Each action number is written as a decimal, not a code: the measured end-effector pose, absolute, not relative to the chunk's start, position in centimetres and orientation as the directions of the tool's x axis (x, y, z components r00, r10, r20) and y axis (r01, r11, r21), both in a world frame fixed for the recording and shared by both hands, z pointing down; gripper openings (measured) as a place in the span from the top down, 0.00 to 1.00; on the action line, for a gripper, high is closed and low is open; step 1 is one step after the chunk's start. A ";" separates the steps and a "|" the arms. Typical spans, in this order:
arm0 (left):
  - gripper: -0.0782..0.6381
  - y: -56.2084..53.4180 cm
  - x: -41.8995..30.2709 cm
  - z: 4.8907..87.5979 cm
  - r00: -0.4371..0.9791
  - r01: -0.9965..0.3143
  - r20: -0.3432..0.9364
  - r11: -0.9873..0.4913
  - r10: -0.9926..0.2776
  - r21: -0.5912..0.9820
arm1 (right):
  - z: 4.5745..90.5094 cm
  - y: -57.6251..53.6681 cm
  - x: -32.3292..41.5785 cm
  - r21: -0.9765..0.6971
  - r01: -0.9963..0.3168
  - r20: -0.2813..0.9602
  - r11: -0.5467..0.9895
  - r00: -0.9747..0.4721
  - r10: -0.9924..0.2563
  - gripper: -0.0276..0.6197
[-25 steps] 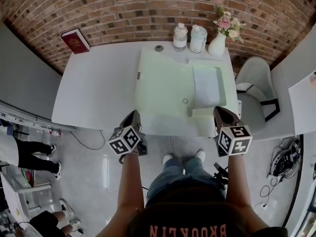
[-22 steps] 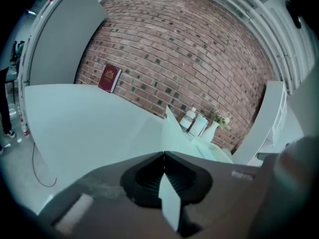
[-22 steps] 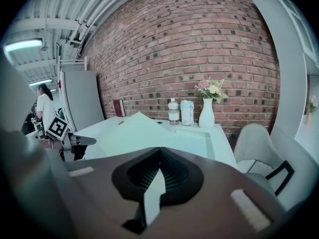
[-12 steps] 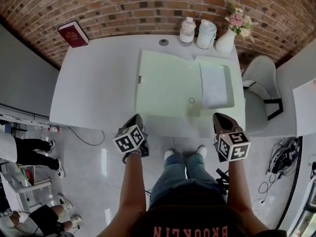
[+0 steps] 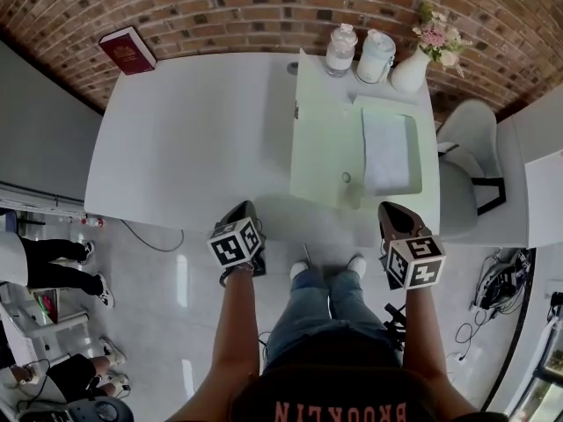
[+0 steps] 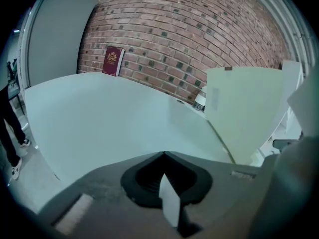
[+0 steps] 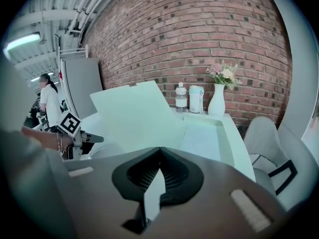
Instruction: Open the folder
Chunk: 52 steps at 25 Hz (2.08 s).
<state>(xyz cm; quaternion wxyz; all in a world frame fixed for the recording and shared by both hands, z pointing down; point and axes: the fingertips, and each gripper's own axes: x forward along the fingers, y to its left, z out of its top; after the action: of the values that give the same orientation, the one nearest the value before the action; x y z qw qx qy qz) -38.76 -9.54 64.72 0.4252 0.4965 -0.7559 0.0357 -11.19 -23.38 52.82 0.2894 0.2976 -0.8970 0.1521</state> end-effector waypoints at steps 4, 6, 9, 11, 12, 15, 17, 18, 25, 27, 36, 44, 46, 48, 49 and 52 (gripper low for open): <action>0.89 -10.0 -38.9 64.0 -0.161 -0.781 0.668 0.508 -0.726 0.363 | 52.3 -24.1 -11.1 -0.101 -0.621 0.597 0.778 -0.663 -0.452 0.95; 0.89 -10.2 -39.0 63.3 -0.178 -0.782 0.659 0.512 -0.730 0.355 | 51.9 -24.5 -10.9 -0.102 -0.620 0.587 0.778 -0.669 -0.456 0.95; 0.89 -10.3 -39.2 62.1 -0.208 -0.782 0.641 0.520 -0.739 0.344 | 51.3 -25.3 -10.5 -0.103 -0.618 0.570 0.779 -0.679 -0.463 0.95; 0.89 -10.4 -39.3 61.1 -0.231 -0.780 0.625 0.525 -0.746 0.339 | 50.7 -25.7 -10.2 -0.103 -0.616 0.556 0.781 -0.687 -0.468 0.95; 0.89 -10.5 -39.4 60.5 -0.243 -0.780 0.616 0.528 -0.750 0.336 | 50.4 -25.9 -10.1 -0.104 -0.612 0.548 0.784 -0.693 -0.469 0.95; 0.89 -10.6 -39.7 58.4 -0.286 -0.782 0.586 0.538 -0.758 0.315 | 49.5 -26.6 -9.7 -0.104 -0.601 0.526 0.792 -0.709 -0.469 0.95; 0.89 -10.8 -39.8 57.0 -0.316 -0.785 0.564 0.544 -0.763 0.297 | 48.7 -27.2 -9.2 -0.102 -0.597 0.511 0.796 -0.718 -0.473 0.95; 0.89 -10.8 -39.8 56.2 -0.331 -0.786 0.552 0.548 -0.765 0.288 | 48.3 -27.6 -8.9 -0.102 -0.596 0.503 0.796 -0.722 -0.476 0.95; 0.89 -11.4 -39.4 50.5 -0.413 -0.782 0.441 0.558 -0.797 0.276 | 45.4 -30.2 -7.4 -0.102 -0.589 0.430 0.802 -0.753 -0.499 0.95; 0.89 -11.8 -39.1 48.8 -0.427 -0.788 0.407 0.553 -0.807 0.269 | 44.7 -30.7 -7.1 -0.101 -0.587 0.412 0.804 -0.760 -0.503 0.95; 0.89 -15.0 -37.1 42.5 -0.440 -0.831 0.289 0.508 -0.850 0.228 | 41.5 -32.9 -5.2 -0.117 -0.595 0.322 0.795 -0.780 -0.537 0.96; 0.89 -19.6 -33.1 38.8 -0.356 -0.898 0.206 0.395 -0.912 0.196 | 37.9 -34.1 -3.0 -0.089 -0.621 0.228 0.779 -0.774 -0.591 0.96; 0.89 -20.8 -31.9 37.9 -0.327 -0.915 0.185 0.360 -0.927 0.185 | 37.0 -34.3 -2.3 -0.074 -0.631 0.204 0.772 -0.768 -0.608 0.96; 0.89 -22.0 -30.5 37.0 -0.291 -0.933 0.155 0.316 -0.944 0.172 | 36.1 -34.4 -1.5 -0.058 -0.639 0.179 0.767 -0.763 -0.622 0.96; 0.89 -22.6 -29.7 36.4 -0.266 -0.944 0.135 0.287 -0.954 0.165 | 35.6 -34.4 -1.2 -0.051 -0.641 0.165 0.766 -0.762 -0.626 0.96; 0.89 -24.1 -27.3 34.9 -0.185 -0.973 0.072 0.193 -0.980 0.124 | 34.3 -34.4 -0.1 -0.038 -0.649 0.125 0.760 -0.758 -0.640 0.96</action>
<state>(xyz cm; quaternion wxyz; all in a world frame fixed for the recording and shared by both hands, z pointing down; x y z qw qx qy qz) -27.28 -24.09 34.89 0.0676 0.6348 -0.7693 -0.0250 -0.09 -34.37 34.27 0.0523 0.3440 -0.9367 0.0392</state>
